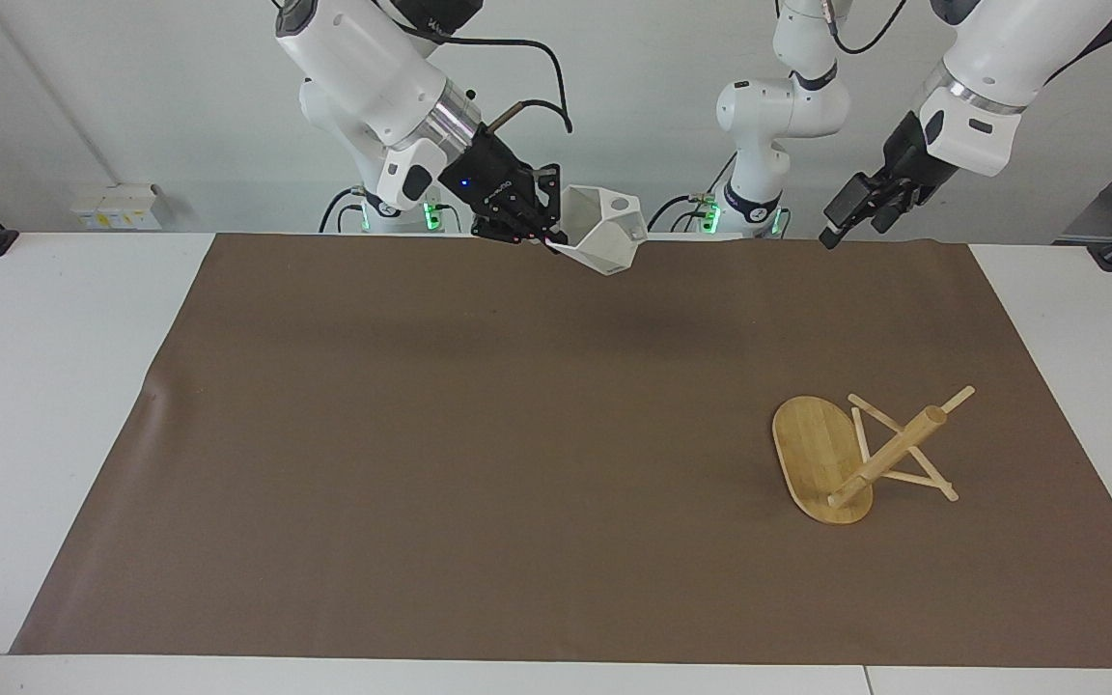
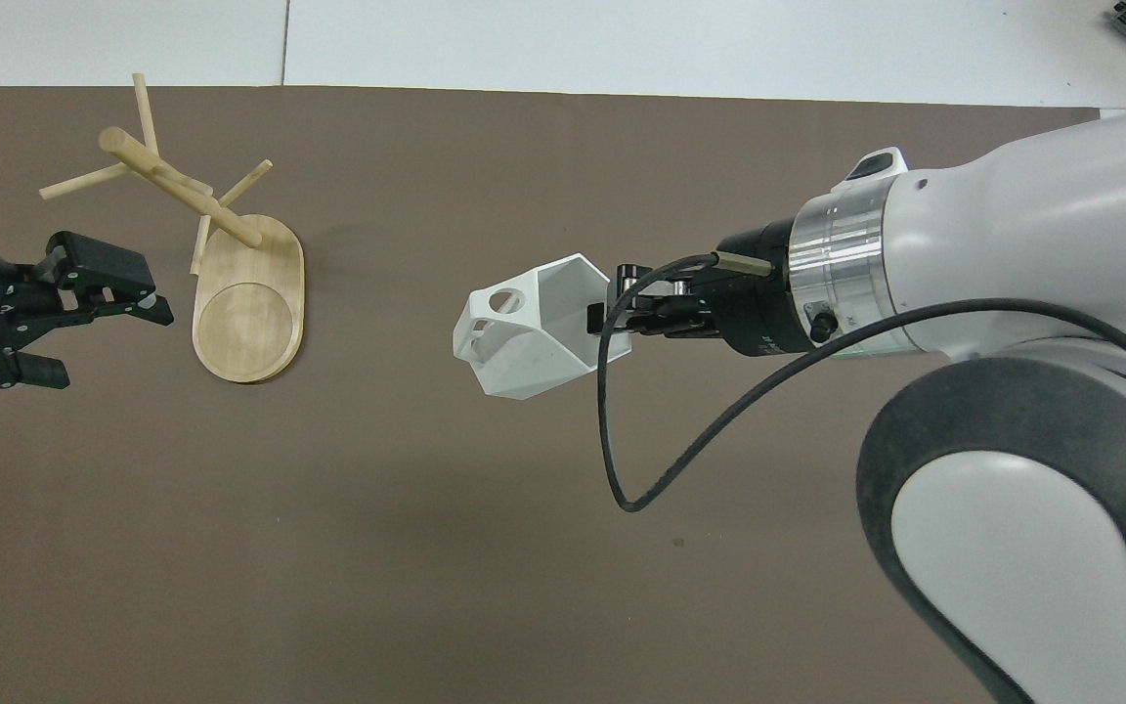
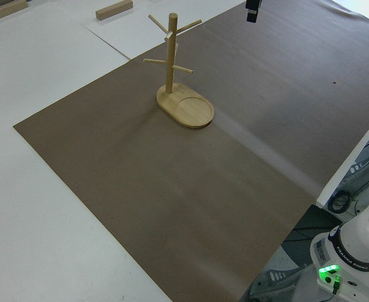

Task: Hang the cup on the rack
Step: 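Carry the cup toward the mug tree while the left gripper approaches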

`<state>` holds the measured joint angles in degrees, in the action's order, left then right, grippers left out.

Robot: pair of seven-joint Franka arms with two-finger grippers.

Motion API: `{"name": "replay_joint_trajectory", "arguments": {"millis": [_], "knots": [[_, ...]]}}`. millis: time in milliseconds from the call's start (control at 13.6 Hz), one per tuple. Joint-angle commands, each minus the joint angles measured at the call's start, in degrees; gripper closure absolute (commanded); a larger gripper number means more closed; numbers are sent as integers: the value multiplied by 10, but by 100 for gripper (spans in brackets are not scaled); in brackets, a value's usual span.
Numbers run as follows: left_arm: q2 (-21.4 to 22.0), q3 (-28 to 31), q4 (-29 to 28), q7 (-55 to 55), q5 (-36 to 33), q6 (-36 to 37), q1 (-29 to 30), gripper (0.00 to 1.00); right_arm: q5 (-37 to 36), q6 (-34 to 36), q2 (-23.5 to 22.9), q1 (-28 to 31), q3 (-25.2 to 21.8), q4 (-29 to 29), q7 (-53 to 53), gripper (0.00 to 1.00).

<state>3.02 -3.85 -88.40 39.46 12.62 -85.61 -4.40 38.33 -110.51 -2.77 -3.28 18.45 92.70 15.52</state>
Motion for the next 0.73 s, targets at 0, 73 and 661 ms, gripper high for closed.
{"name": "replay_joint_trajectory", "arguments": {"millis": [0, 73, 661], "knots": [[16, -5, -24, 150, 32, -32, -6, 0, 39, -46, 12, -5, 5, 22, 7, 100], [16, -5, -24, 203, 56, -46, -6, 0, 52, -61, 12, -7, 5, 25, 7, 100], [8, -10, -26, 494, 154, -48, -6, 0, 98, -201, 27, -77, 5, 74, 7, 100]]}}
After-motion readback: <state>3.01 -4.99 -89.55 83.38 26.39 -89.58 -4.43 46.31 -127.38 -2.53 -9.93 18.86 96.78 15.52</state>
